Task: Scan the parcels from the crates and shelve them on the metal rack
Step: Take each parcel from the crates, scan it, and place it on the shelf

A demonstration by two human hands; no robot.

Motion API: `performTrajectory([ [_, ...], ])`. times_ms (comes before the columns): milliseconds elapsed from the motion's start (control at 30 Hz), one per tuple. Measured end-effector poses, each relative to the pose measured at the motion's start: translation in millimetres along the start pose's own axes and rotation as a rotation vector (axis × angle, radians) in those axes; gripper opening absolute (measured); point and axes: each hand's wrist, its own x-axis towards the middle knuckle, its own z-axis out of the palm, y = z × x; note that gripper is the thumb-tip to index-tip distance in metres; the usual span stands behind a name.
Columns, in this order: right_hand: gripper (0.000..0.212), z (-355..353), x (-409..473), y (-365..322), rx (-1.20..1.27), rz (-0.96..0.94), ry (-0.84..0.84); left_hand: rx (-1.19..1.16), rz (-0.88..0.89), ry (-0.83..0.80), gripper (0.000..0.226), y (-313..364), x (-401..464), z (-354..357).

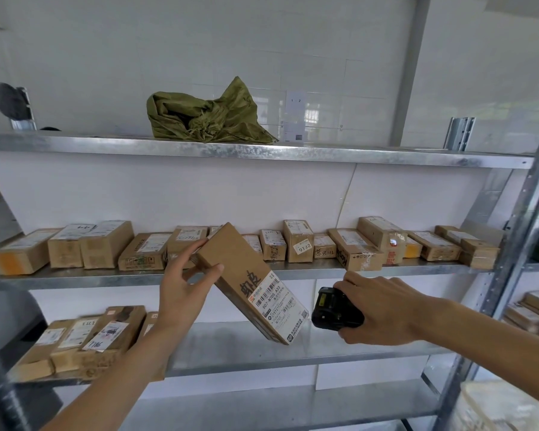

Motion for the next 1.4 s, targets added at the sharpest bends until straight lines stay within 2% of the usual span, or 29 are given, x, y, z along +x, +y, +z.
performTrajectory([
  [267, 0.068, 2.4, 5.8, 3.9, 0.033, 0.000, -0.013, -0.015, -0.020, 0.003, 0.054, 4.2, -0.2, 0.9],
  [433, 0.088, 18.0, 14.8, 2.3, -0.053, -0.013, -0.059, -0.061, -0.053, -0.021, 0.058, -0.1, -5.3, -6.1],
  [500, 0.087, 25.3, 21.6, -0.6, -0.043, -0.018, -0.033, -0.076, -0.086, -0.028, 0.058, -6.6, -6.5, -12.9],
  [667, 0.087, 45.8, 41.7, -15.1, 0.169, -0.037, 0.088, -0.155, -0.188, 0.023, 0.049, -25.4, -11.7, -28.6],
  [833, 0.085, 69.2, 62.9, -44.1, 0.409, -0.107, 0.057, -0.214, -0.352, -0.012, 0.045, -56.1, -17.2, -46.9],
  [1133, 0.089, 119.0, 108.7, -80.5, 0.398, -0.209, -0.018, -0.209, -0.481, -0.063, 0.039, -118.9, -19.1, -77.8],
  [1400, 0.079, 157.6, 149.3, -92.3, 0.388, -0.231, -0.043, -0.240, -0.510, -0.025, 0.037, -168.8, -9.5, -89.1],
])
